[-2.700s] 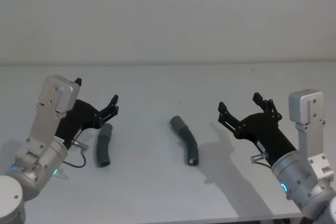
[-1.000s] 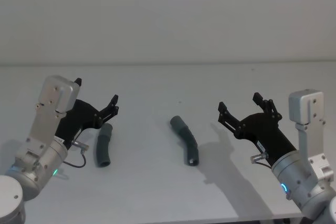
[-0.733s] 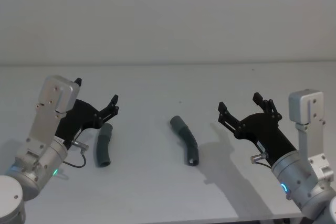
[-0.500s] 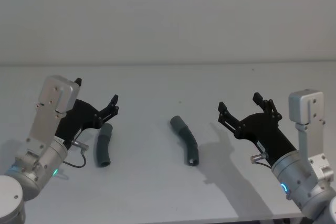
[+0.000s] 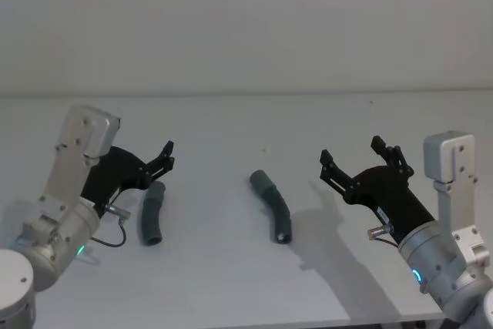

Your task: Use both hands to pick up one end of the pipe from the table, align the ends, and insert them.

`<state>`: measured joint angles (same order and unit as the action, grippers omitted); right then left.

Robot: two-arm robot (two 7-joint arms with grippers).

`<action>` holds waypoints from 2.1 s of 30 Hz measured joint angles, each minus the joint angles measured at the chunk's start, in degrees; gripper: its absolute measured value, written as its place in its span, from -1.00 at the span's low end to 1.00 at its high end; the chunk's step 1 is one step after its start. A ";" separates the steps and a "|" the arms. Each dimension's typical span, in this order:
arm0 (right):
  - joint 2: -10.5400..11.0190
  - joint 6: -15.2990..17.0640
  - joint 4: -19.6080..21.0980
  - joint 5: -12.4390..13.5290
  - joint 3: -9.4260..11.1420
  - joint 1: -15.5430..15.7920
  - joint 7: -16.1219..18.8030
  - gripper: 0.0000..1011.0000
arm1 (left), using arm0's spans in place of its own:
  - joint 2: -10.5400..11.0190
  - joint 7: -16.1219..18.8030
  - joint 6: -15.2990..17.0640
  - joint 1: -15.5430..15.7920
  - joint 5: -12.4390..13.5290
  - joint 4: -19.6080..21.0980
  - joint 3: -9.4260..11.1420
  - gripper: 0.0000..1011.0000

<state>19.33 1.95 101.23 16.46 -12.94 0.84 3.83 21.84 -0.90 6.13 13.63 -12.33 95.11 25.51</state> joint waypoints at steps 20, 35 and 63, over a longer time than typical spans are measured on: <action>0.00 0.00 0.00 0.00 0.00 0.00 0.00 0.98 | 0.27 -0.86 22.08 0.19 -4.28 6.96 -1.79 0.98; 0.00 0.00 0.00 0.00 0.00 0.00 0.00 0.98 | -1.84 0.07 32.20 -0.34 -6.29 8.41 -2.84 0.98; 0.00 0.00 0.00 0.00 0.00 0.00 0.00 0.98 | -7.20 0.60 39.77 4.21 -6.88 1.32 -2.74 0.98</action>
<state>19.33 1.95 101.23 16.46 -12.94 0.84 3.83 14.64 -0.31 45.91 17.84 -19.21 96.43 22.77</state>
